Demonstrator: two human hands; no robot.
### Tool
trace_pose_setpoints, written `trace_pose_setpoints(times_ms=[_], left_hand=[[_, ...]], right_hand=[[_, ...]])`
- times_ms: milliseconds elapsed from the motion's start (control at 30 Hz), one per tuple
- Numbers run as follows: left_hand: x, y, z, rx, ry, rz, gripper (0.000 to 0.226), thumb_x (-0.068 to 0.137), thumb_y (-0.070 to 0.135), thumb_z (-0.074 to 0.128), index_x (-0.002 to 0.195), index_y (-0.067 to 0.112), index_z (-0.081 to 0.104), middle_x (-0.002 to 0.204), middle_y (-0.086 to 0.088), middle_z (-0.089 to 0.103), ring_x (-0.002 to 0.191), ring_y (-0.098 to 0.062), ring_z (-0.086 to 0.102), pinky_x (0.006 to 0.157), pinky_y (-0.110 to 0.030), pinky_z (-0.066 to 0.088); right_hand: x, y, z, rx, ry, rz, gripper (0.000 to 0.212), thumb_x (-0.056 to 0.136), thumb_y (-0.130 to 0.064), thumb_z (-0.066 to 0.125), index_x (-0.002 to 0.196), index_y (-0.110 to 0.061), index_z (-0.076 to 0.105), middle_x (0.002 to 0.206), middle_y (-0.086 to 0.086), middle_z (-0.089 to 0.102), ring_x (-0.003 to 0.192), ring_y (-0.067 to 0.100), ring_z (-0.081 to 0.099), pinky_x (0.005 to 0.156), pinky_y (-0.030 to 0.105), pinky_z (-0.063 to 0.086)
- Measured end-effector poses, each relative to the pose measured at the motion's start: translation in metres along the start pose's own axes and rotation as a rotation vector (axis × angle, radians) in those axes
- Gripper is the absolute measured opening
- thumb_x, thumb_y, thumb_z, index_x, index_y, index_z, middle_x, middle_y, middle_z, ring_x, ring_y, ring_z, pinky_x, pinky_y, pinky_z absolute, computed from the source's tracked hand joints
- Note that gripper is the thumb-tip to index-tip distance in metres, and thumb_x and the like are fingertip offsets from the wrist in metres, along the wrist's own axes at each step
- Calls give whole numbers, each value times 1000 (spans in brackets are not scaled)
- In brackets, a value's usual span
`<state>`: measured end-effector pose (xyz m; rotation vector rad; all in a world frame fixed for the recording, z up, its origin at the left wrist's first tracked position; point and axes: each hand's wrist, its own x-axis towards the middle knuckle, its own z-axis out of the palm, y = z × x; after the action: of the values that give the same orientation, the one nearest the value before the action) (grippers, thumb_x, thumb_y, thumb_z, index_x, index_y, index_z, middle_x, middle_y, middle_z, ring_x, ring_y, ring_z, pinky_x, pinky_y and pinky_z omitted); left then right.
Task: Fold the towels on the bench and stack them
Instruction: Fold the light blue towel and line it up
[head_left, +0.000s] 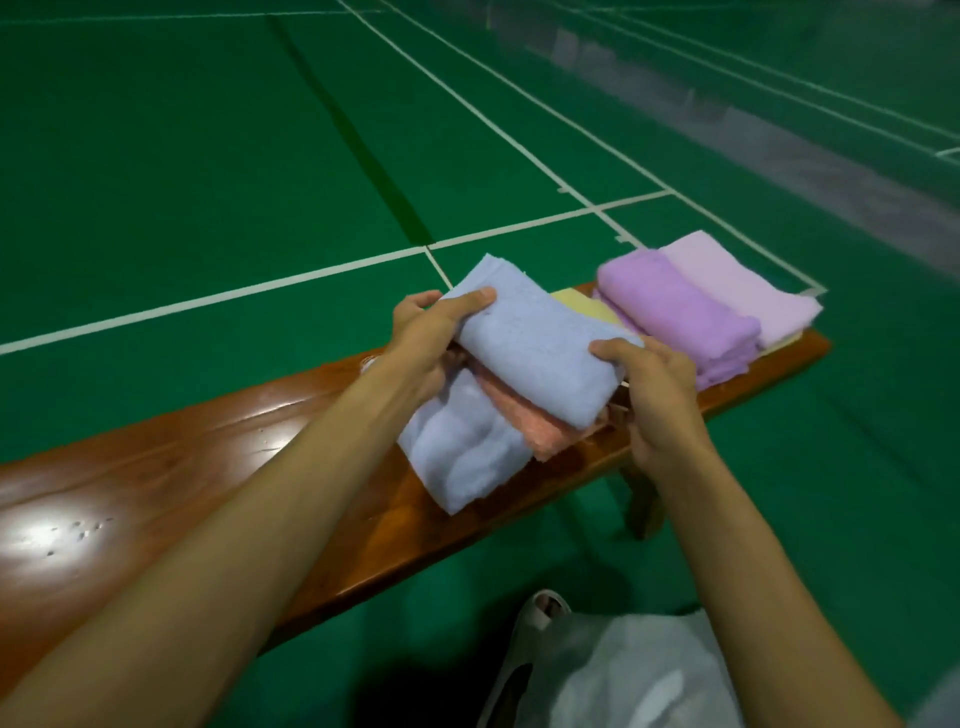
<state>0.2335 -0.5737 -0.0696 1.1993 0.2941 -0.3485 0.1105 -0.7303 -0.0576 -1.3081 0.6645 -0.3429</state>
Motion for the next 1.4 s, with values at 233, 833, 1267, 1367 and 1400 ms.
trace_pose_setpoints(times_ms=[233,833,1267,1367,1400], left_hand=[[39,-6,71,156,-52,27,75,72,16,94,132,10,50,111,-8,62,84,-18,63,59,-27,52],[12,-58,78,1426,-136,963,82,90,71,46,159,29,33,167,-9,26,155,-31,18,125,-49,17],[0,-58,72,1538,-360,758,79,96,74,41,163,37,20,174,-5,1,159,-28,-8,127,-56,-2],[-23,-45,44,1452,-360,809,80,93,71,48,162,36,26,173,-3,10,160,-25,1,128,-53,4],[-31,-40,30,1429,-337,811,80,92,71,47,161,35,29,172,-3,15,159,-25,7,127,-51,8]], right_hand=[[38,-8,-37,-46,167,-77,14,84,-14,80,83,-19,68,94,3,76,88,26,75,68,44,64],[64,-29,-61,-1111,393,-636,46,88,-50,64,121,-18,66,122,8,67,120,31,55,89,40,45],[107,-16,-65,-1528,-228,-402,90,86,-78,15,164,-32,13,172,4,7,157,34,7,124,61,6],[89,-27,-63,-1489,-232,-534,88,89,-76,19,162,-27,22,171,5,12,157,34,9,123,61,5],[80,-29,-58,-1476,-239,-586,86,90,-74,21,162,-25,25,171,6,14,157,32,10,124,61,6]])
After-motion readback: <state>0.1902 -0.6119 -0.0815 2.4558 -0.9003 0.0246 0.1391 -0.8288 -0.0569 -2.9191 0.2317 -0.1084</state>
